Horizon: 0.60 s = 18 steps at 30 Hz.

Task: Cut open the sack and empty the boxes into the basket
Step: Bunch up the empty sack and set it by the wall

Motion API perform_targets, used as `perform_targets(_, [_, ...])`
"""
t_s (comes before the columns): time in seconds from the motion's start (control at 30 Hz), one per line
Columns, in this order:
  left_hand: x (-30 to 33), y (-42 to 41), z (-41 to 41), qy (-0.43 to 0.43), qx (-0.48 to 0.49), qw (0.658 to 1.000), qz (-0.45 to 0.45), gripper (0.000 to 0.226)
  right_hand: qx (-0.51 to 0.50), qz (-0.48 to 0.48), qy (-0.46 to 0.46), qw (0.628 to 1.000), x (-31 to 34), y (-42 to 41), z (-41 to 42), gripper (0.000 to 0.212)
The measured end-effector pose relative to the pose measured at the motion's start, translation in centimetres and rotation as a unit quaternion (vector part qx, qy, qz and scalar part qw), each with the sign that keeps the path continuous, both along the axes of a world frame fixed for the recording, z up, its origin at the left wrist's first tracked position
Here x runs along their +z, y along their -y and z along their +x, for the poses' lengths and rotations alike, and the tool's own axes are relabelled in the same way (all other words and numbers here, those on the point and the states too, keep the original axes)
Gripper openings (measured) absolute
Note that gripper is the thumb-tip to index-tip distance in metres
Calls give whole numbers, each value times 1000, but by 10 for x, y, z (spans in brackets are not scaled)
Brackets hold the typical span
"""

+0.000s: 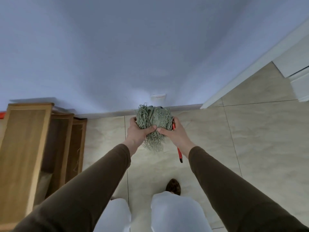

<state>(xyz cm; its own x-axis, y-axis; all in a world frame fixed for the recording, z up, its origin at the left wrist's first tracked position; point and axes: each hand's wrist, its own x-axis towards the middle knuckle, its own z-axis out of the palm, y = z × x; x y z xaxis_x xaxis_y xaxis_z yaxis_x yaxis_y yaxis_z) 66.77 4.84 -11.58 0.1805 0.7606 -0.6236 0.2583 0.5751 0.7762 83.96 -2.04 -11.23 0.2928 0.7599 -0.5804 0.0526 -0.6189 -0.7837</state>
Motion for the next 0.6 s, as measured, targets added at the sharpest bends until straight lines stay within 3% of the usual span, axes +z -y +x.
perform_targets(0.13, [-79, -15, 6, -5, 0, 1000, -2, 83, 8, -4, 15, 1000, -77, -13, 8, 73])
perform_targets(0.27, [-158, -29, 10, -8, 3, 1000, 6, 79, 14, -5, 19, 1000, -156, -30, 13, 90])
perform_targets(0.6, [-301, -62, 24, -31, 5, 999, 21, 77, 33, 6, 32, 999, -303, -66, 26, 90])
